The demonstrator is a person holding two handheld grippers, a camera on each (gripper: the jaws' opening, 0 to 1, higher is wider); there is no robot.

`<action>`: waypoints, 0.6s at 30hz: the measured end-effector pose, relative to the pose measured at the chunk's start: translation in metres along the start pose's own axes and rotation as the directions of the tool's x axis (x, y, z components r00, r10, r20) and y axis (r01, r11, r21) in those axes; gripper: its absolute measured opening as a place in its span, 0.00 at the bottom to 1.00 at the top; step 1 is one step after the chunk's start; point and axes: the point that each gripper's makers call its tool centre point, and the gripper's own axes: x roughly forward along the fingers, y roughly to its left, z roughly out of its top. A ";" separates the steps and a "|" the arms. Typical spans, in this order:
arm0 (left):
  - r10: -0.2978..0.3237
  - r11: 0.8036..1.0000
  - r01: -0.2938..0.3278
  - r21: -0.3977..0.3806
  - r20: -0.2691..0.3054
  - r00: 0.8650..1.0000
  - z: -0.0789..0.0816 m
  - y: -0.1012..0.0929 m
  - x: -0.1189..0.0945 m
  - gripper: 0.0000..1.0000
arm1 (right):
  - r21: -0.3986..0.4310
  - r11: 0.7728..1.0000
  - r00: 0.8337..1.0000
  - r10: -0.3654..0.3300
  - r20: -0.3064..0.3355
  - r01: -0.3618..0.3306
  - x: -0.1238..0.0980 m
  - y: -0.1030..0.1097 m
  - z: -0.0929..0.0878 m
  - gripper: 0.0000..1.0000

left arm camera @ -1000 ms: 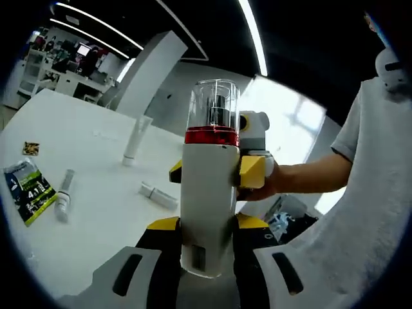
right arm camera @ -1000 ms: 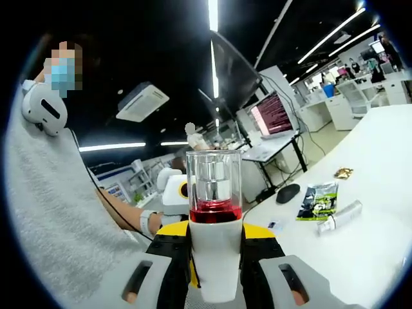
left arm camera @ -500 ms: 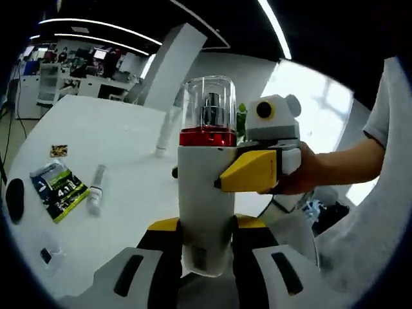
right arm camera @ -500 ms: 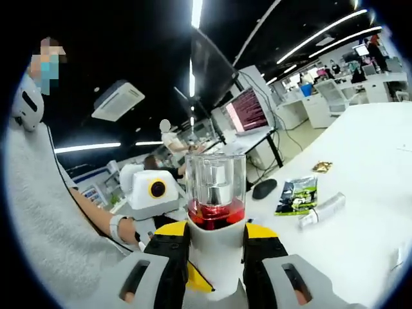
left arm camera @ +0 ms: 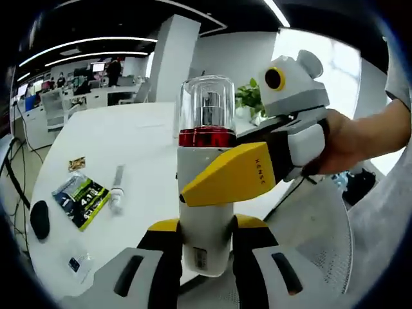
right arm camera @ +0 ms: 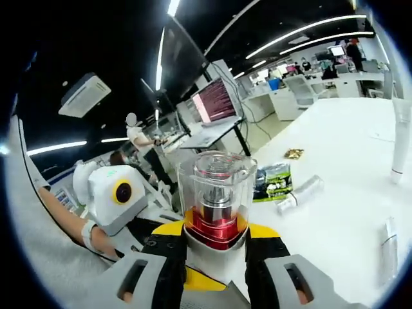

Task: Arrange the skincare products in the storage area until every visible bottle or jar stands upright without overlapping.

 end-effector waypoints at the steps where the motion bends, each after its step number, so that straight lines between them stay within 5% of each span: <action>1: 0.007 1.000 -0.007 0.001 -0.010 1.000 -0.003 0.001 0.001 0.25 | 0.008 1.000 1.000 -0.019 -0.013 0.019 0.002 -0.002 -0.003 0.28; 12: 0.080 0.995 -0.072 0.071 -0.120 0.990 -0.026 0.008 0.008 0.25 | 0.123 0.961 0.967 -0.237 -0.094 0.247 0.012 -0.020 -0.026 0.27; 18: 0.167 0.973 -0.146 0.177 -0.105 0.980 -0.024 0.018 0.008 0.25 | 0.146 0.954 0.965 -0.260 -0.044 0.263 0.013 -0.023 -0.026 0.26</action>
